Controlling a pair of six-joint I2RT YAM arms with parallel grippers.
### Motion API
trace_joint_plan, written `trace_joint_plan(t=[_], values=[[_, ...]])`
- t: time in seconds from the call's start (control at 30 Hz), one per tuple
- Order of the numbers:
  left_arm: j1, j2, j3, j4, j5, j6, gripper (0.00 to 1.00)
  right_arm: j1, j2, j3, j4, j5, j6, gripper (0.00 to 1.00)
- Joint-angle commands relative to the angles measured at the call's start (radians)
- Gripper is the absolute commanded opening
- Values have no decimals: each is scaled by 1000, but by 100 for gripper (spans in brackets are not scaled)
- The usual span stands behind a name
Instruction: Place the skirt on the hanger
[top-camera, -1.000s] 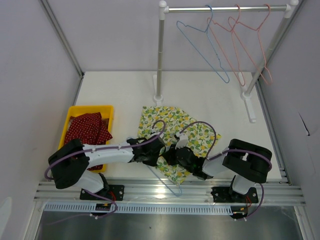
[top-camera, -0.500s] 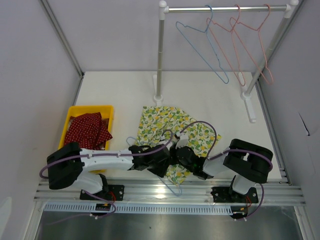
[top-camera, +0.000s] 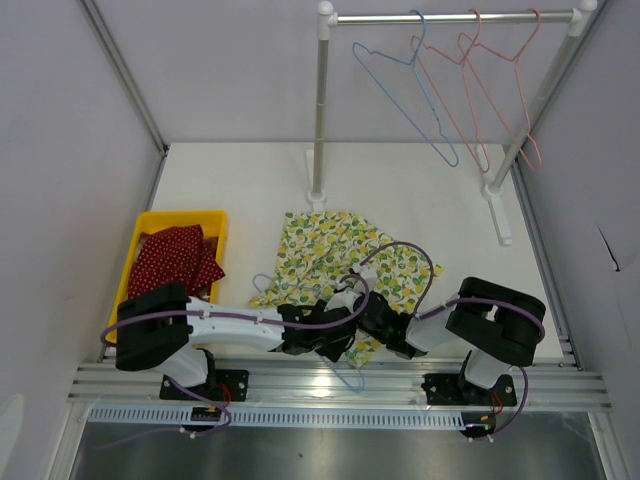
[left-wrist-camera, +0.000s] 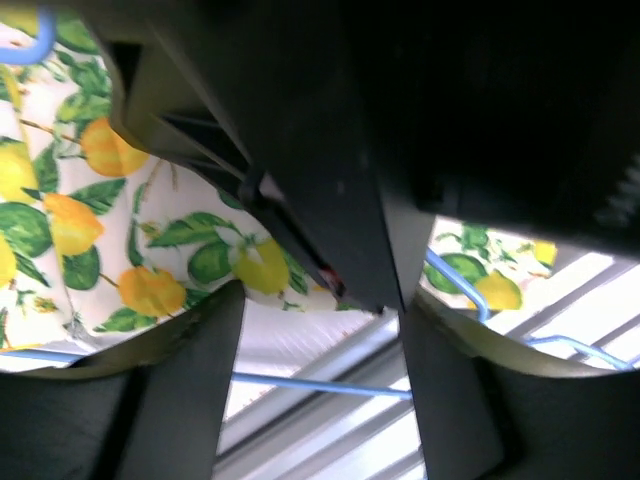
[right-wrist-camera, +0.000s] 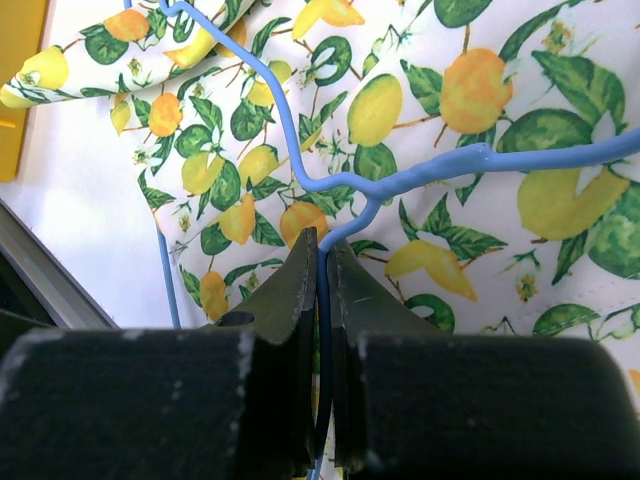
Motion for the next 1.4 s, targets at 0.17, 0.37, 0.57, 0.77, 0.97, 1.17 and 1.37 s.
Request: trace_joint_plan(t=[0.17,0.37,0.57,0.77,0.97,1.17,1.37], values=[[-5,83,-2,-24,-94,-24,38,-4,34,-7,-21,-6,-22,0],[-5,63,9,-45,-114,-28,6,-4,40,1,-27,-11,-22,0],[-1,-13,58,-151,-151,-19,0,-35,14,-15,-44,-11,-29,0],[12,-101,111,-250,-114,16,0,-70,-41,-12,-107,30,-68,0],[13,-127,170,-335,-93,31,0,-63,-64,24,-177,105,-116,0],[39,-179,220,-375,-67,42,0,-53,-62,44,-228,156,-151,0],[50,-213,250,-439,-22,56,0,-53,-59,47,-257,195,-139,0]])
